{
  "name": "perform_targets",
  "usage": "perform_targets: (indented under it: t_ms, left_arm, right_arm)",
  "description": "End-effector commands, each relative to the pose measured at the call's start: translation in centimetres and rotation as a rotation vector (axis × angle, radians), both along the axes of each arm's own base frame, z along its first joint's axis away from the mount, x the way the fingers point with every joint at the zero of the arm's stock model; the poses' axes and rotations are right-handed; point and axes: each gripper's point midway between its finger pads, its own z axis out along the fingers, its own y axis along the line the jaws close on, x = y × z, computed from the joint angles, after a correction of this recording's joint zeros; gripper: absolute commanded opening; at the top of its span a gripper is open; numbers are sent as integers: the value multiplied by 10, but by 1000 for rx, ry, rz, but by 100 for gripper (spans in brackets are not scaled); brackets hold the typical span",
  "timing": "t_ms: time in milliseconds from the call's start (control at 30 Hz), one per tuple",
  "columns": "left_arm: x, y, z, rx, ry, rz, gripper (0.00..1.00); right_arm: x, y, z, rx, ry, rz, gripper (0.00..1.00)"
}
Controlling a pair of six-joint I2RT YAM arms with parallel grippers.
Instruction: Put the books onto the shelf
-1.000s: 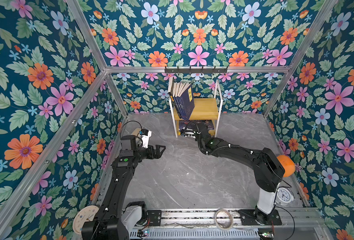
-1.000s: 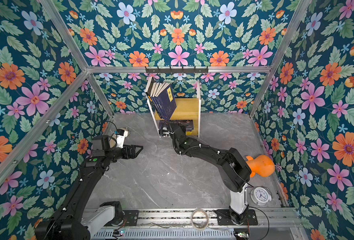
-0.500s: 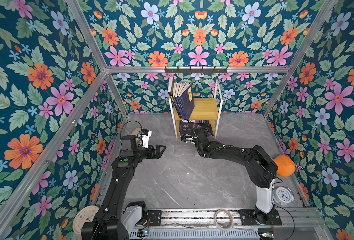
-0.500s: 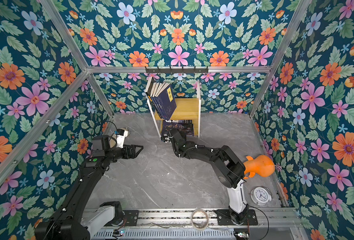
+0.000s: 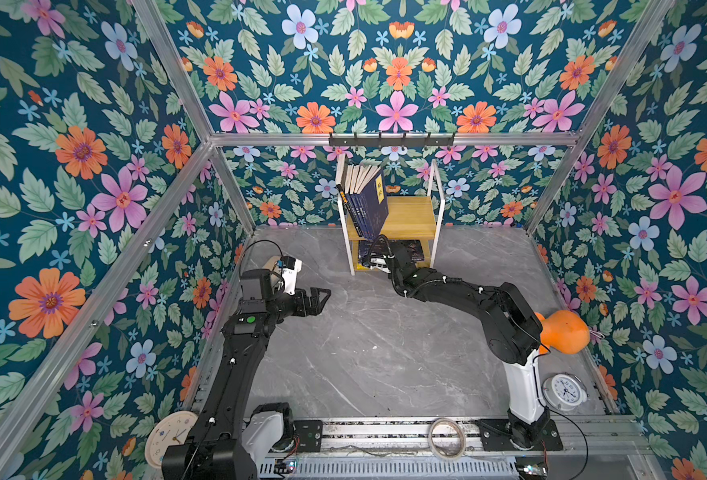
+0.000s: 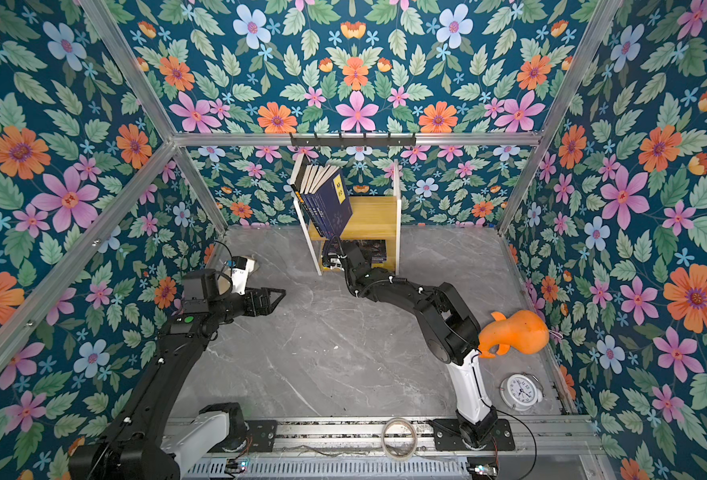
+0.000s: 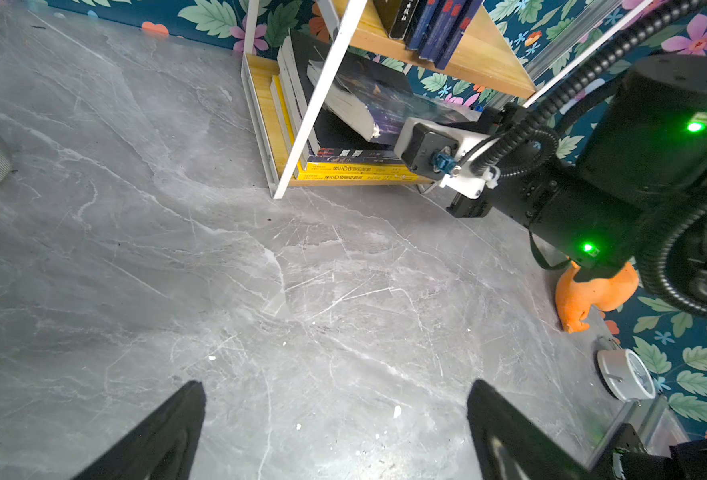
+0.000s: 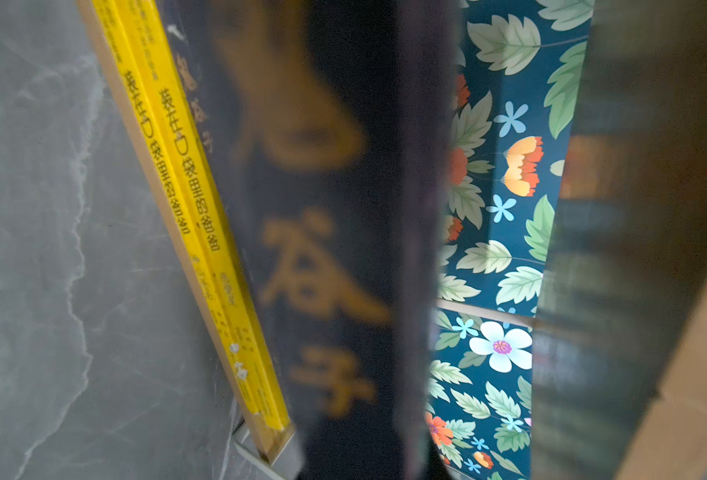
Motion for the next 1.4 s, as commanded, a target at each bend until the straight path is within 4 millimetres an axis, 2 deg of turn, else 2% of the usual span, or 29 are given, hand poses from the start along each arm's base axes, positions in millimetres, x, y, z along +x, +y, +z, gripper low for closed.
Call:
perform_targets:
  t_ms: [0,367,467,867,1000,1367]
  left_arm:
    - [2,-1,6,-9,-18,-4,100]
    - [5,-1,3,-7,-13,7,100]
    - [3,-5,7,-40,-5,-10,100]
    - [6,-3,1,-26,6,3,100]
    - [5,-5,4,-40,8,-7,100]
    - [6,-3,1,-30,3,2,100]
  right_arm:
    - [9,3,3,20,-19,14,0]
    - [25,6,-8,43,0,25,0]
    - [25,9,-11,46,11,36,0]
    - [25,11,-14,67,28,47,0]
    - [23,12,-21,63,58,58,0]
    - [18,13,-18,74,64,66,0]
